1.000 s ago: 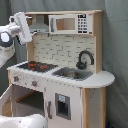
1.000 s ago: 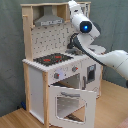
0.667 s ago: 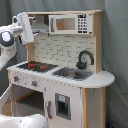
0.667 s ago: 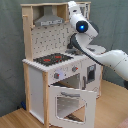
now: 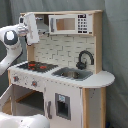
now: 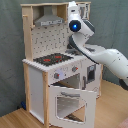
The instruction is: Play with the kitchen
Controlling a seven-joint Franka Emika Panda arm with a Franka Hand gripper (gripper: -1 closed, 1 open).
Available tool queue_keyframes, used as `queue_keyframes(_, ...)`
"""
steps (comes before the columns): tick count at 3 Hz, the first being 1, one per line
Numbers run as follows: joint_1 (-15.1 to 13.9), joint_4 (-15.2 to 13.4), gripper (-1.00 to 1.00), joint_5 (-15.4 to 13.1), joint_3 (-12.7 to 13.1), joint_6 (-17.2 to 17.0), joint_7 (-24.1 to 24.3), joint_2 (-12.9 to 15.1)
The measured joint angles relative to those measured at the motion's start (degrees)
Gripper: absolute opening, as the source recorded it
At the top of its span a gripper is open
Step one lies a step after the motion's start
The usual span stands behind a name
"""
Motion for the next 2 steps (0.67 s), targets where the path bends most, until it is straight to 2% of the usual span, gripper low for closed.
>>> queue_keyframes(2,-0.42,-0.01,1.00,-6.79,-2.04,-8.94,2.56,0.62)
